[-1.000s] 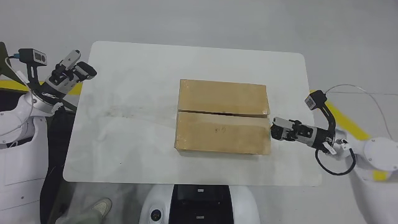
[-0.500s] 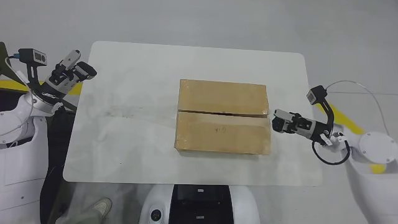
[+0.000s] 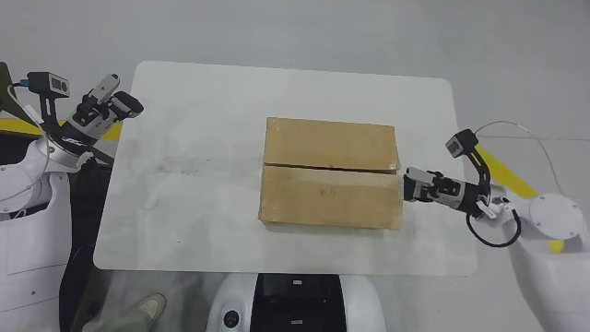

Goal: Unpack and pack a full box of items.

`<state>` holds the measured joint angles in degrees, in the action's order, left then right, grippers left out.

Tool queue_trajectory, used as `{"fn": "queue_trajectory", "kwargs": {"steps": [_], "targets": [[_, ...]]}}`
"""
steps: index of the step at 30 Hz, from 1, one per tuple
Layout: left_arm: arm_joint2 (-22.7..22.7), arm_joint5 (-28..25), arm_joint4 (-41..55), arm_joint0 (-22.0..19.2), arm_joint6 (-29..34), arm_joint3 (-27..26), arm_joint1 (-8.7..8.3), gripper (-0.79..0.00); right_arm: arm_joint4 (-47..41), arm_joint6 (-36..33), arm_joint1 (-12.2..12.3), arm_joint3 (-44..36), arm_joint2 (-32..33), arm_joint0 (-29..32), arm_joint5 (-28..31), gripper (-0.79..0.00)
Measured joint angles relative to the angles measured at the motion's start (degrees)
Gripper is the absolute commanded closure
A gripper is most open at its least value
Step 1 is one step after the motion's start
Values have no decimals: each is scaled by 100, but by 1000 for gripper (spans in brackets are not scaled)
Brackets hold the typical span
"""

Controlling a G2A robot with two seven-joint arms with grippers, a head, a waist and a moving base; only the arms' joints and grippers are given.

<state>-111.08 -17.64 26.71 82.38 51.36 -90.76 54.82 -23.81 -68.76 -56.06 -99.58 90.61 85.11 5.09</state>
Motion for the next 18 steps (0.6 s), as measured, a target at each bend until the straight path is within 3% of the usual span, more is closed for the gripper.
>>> {"fn": "queue_trajectory", "kwargs": {"steps": [18], "targets": [[0,0,0,0,0,0,0,-785,-389,-486,119,-991,593,739,-275,-785]]}}
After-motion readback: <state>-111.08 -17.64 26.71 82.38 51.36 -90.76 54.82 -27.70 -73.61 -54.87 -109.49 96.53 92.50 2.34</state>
